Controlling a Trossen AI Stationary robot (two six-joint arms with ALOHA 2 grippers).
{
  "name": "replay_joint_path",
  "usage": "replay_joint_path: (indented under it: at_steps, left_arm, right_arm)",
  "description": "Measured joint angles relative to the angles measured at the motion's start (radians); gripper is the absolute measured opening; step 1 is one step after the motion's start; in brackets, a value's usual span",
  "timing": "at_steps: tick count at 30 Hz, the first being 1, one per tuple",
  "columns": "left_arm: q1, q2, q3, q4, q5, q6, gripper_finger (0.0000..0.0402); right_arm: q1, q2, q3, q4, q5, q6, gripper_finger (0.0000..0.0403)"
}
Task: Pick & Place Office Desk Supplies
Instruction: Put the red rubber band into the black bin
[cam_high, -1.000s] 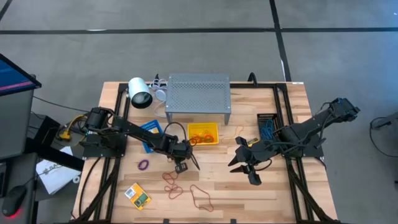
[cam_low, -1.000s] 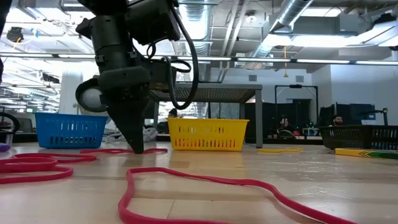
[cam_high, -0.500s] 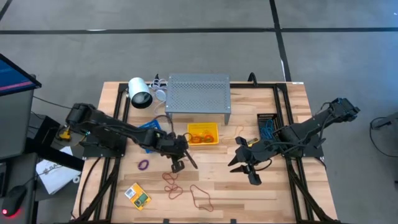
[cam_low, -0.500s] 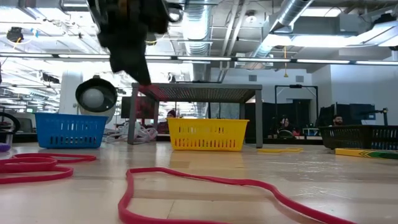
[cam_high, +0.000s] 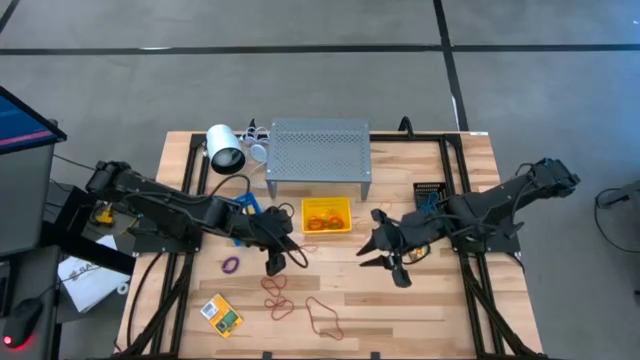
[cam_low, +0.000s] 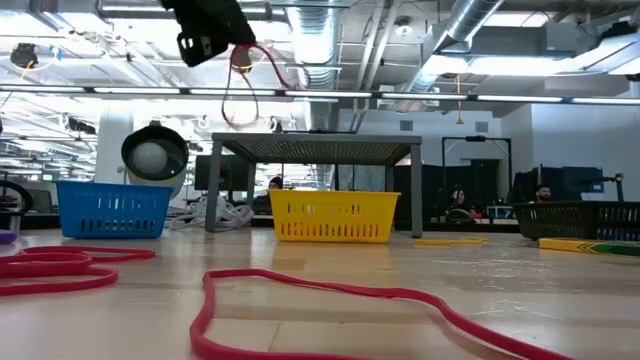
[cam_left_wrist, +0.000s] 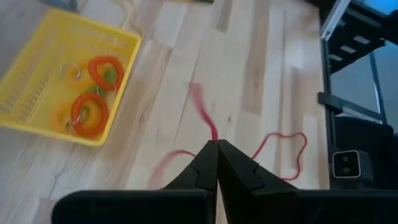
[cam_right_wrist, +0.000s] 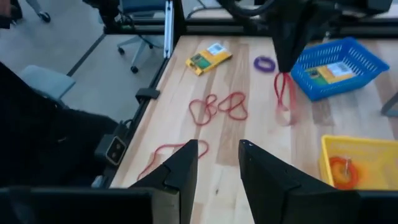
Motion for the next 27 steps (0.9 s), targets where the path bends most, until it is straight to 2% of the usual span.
replay_joint_path:
  at_steps: [6, 11, 14, 17, 27]
  left_arm:
    - [0.000, -0.001, 0.000, 0.076, 0.008, 0.059, 0.0000]
    - [0.006, -0.001, 0.000, 0.166, 0.008, 0.138, 0.0000]
    - [0.015, -0.001, 0.000, 0.207, 0.008, 0.180, 0.0000]
    - [0.023, -0.001, 0.000, 0.213, 0.008, 0.193, 0.0000]
    - [0.023, -0.001, 0.000, 0.217, 0.026, 0.201, 0.0000]
  right_arm:
    - [-0.087, 0.006, 0.000, 0.058, -0.069, -0.003, 0.0148]
    - [-0.158, 0.103, 0.000, 0.161, -0.173, -0.002, 0.0193]
    - [-0.182, 0.180, 0.000, 0.227, -0.219, 0.028, 0.0206]
    - [-0.202, 0.232, 0.000, 0.258, -0.262, 0.043, 0.0204]
    - [-0.217, 0.355, 0.124, 0.222, -0.272, -0.041, 0.0164]
